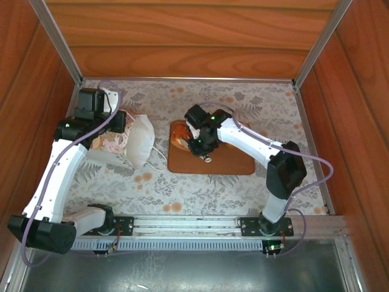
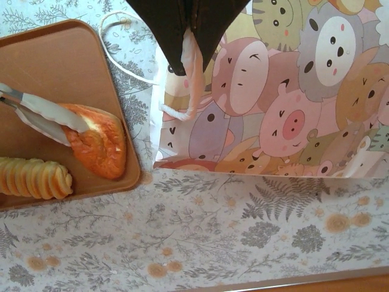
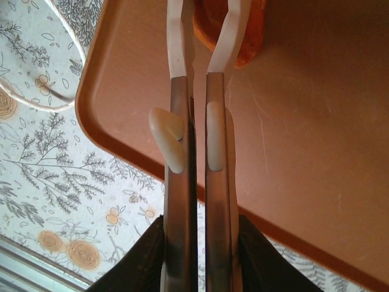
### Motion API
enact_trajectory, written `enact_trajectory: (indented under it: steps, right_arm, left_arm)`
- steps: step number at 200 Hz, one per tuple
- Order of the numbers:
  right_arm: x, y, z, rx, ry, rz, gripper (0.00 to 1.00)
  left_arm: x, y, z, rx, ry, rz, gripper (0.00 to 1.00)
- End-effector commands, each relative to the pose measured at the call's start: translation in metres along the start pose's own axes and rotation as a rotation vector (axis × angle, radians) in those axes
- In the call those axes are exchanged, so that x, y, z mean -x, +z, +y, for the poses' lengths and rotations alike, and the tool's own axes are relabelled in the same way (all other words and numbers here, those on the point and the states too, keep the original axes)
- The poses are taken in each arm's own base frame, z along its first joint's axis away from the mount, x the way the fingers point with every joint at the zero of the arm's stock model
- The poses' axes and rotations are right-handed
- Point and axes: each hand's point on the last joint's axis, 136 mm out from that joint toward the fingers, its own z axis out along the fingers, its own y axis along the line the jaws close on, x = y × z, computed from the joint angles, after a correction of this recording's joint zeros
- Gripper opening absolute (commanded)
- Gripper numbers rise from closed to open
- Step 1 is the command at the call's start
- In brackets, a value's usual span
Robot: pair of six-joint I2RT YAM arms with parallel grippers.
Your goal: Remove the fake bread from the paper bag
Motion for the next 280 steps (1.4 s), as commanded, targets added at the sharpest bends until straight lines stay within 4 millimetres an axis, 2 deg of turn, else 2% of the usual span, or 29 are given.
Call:
enact_trajectory:
  steps: [1,40,83,148,197,234,280]
  right_arm:
    - [0.008,-0.001,-0.003,-0.018,-0.052,-0.008,0.3]
    - [0.003,0.0,-0.009,-0.038,-0.021,0.017,0.33]
    - [0.003,-0.01,-0.019,-0.07,-0.007,-0.005,0.31]
    - [0.004,-0.014,-0.025,-0.101,0.017,-0.01,0.33]
    - [0.003,-0.017,-0.01,-0.013,0.031,-0.013,0.36]
    - [0.002,-0.022,-0.011,-0.005,0.049,-0.043,0.4]
    - [0.007,-0.032,-0.002,0.045,0.053,-0.1,0.43]
  left_arm:
    - [0.001,-0.004,0.0,0.011,0.024,-0.02,0.0]
    - [0.001,-0.004,0.002,0.019,0.025,-0.021,0.0]
    - [0.004,-0.003,0.0,0.009,0.025,-0.021,0.0]
    - [0.005,-0.004,-0.001,0.007,0.023,-0.025,0.0]
    - [0.006,-0.008,0.0,0.016,0.033,-0.037,0.0]
    - [0.013,-0.013,-0.001,0.008,0.029,-0.058,0.0]
    - [0.008,-0.013,-0.003,-0.004,0.006,-0.054,0.0]
